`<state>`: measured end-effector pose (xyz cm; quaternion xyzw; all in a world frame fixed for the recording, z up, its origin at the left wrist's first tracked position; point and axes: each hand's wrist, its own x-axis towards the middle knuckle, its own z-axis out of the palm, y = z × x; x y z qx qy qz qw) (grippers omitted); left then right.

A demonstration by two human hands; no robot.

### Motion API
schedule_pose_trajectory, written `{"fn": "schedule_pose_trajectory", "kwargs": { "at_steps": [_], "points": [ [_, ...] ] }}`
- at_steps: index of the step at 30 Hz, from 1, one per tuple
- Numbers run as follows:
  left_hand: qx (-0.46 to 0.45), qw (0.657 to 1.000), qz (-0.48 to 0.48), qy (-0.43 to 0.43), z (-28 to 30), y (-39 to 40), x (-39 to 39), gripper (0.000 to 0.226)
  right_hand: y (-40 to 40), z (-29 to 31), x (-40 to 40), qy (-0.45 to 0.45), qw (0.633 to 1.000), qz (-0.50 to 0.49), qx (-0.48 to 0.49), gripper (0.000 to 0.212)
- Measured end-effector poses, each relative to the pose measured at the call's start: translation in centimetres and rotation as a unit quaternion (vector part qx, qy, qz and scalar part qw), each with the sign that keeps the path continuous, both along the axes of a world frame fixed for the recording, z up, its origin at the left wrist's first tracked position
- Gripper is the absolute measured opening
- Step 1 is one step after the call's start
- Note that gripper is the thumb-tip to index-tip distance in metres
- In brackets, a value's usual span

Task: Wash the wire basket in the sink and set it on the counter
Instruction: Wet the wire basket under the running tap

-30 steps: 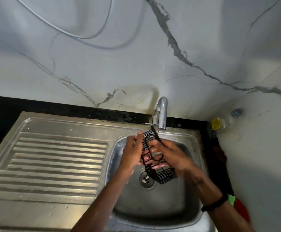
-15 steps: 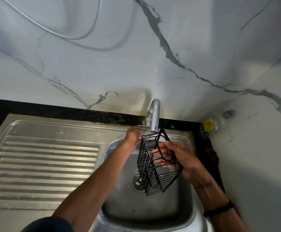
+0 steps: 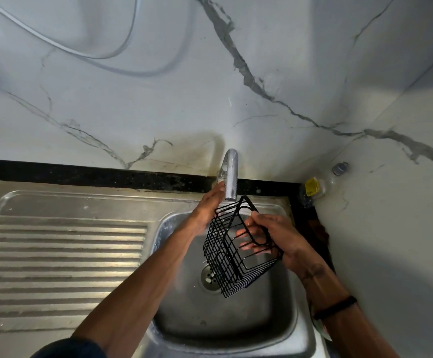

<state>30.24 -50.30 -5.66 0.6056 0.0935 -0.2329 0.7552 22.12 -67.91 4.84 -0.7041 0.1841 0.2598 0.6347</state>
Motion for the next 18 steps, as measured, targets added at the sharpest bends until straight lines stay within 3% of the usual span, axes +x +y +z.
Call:
{"fn": "schedule_pose_trajectory", "kwargs": {
  "at_steps": [3,6,9,13,16,18],
  "points": [
    [0.039,0.997,-0.069,-0.005,1.8,0.2,-1.2,0.092,-0.1,0.1,0.1,-0.015,1.0,0.013,-0.021,0.036],
    [0.007,0.997,-0.074,-0.019,3.6,0.7,-4.5,0.077,-0.4,0.2,-0.1,-0.073,0.991,0.039,-0.106,0.048],
    [0.025,0.989,-0.121,-0.083,5.4,1.3,-7.8,0.083,-1.0,0.3,-0.4,-0.159,0.958,0.095,-0.217,0.055],
    [0.155,0.955,-0.197,-0.16,7.0,2.8,-10.7,0.067,-1.4,-0.1,-1.0,-0.26,0.911,0.168,-0.273,0.081],
    [0.253,0.927,-0.198,-0.192,8.6,3.8,-11.7,0.04,-0.3,0.3,-2.3,-0.266,0.865,0.226,-0.361,0.088],
    [0.323,0.901,-0.21,-0.202,9.9,3.1,-12.2,0.055,0.7,1.4,-3.1,-0.265,0.848,0.238,-0.392,0.096]
  ]
}}
